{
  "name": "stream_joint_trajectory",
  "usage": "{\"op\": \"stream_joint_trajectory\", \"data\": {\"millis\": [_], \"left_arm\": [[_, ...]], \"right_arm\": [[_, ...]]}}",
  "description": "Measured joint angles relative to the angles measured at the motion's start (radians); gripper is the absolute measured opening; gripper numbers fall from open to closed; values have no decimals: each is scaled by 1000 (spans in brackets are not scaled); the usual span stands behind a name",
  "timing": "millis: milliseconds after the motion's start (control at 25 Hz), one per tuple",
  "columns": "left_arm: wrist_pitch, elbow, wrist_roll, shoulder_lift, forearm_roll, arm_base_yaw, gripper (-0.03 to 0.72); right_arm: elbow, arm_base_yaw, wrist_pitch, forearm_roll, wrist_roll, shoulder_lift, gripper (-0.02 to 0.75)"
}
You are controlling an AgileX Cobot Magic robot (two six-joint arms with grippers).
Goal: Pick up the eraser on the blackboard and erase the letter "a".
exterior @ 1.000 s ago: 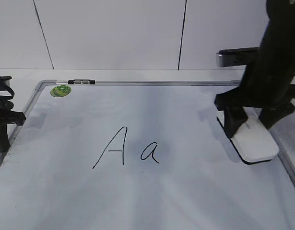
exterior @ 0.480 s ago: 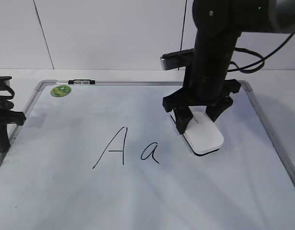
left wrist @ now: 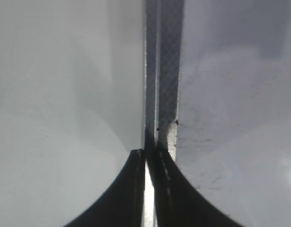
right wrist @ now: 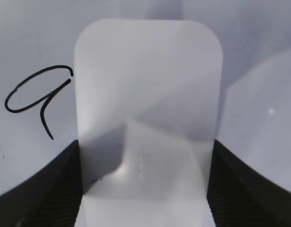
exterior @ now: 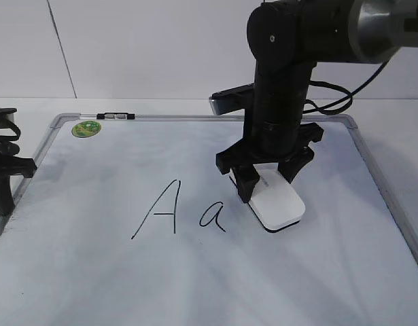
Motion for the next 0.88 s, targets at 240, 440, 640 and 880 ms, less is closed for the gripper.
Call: {"op": "stream_joint_trajectory", "data": {"millis": [240, 440, 640, 880], "left_arm": [[0, 0, 0, 0, 0, 0, 15], [0, 0, 0, 0, 0, 0, 15], [0, 0, 0, 0, 0, 0, 15], [0, 0, 0, 0, 0, 0, 15]], "right_arm": [[-2, 0, -11, 24, -19, 9, 566], [-2, 0, -17, 43, -29, 48, 566], [-2, 0, -19, 45, -33, 61, 566], [-6, 0, -23, 63, -39, 75, 566]]}}
